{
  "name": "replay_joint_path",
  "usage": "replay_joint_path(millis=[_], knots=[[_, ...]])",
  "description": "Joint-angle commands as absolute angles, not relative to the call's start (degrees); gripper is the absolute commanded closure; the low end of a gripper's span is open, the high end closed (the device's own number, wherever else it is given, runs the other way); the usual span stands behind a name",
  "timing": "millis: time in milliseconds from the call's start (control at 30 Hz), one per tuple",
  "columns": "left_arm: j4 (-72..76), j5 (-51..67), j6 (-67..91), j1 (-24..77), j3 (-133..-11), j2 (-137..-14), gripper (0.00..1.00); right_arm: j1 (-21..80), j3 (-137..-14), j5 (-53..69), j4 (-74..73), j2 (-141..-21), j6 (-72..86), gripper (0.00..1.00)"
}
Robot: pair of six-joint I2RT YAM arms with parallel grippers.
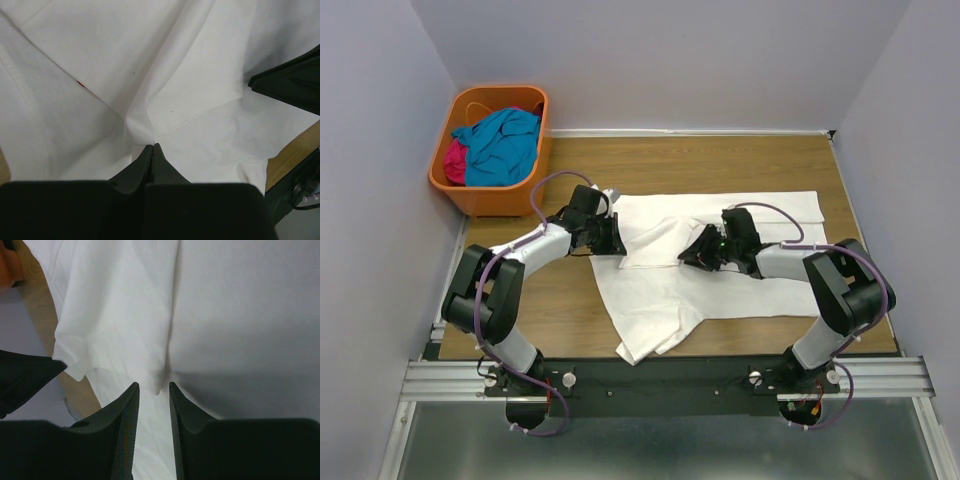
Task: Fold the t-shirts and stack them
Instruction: Fold the tshirt
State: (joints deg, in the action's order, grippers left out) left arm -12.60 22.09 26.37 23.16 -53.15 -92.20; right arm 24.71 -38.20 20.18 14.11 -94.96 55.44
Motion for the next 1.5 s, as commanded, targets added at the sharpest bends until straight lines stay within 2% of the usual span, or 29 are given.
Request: replay_joint_path(millis=[0, 433, 533, 667, 767, 1133, 1467], knots=[[-11.6, 21.6, 26.0, 23.1, -54.5, -93.3, 1.00, 25.5, -38.4, 18.7, 12.9, -96.1, 55.3, 0.63], [-11.3, 21.6, 26.4, 23.2, -54.0, -93.0, 1.00, 26.8, -41.5, 23.1, 16.2, -100.2, 55.1, 0.65], [-11.3, 21.7, 26.4, 23.3, -53.9, -92.7, 1.00, 26.8, -41.7, 22.9, 15.9, -99.6, 54.8, 0.72], [-11.6, 21.7, 26.5, 23.3, -53.8, -92.1, 1.00, 26.8, -42.5, 20.4, 12.2, -97.7, 52.9, 0.91], [-12.3, 21.9, 26.5, 23.4, -53.2, -91.3, 1.00, 26.8, -43.3, 18.6, 7.5, -96.0, 50.4, 0.99], [-12.6, 21.7, 27.1, 25.0, -49.2, -91.2, 1.00, 26.6, -51.4, 14.6, -11.1, -93.4, 39.4, 0.99], [-12.5, 22.1, 28.7, 27.5, -48.9, -91.3, 1.00, 25.9, -55.2, 12.2, -18.8, -94.7, 34.5, 1.00]])
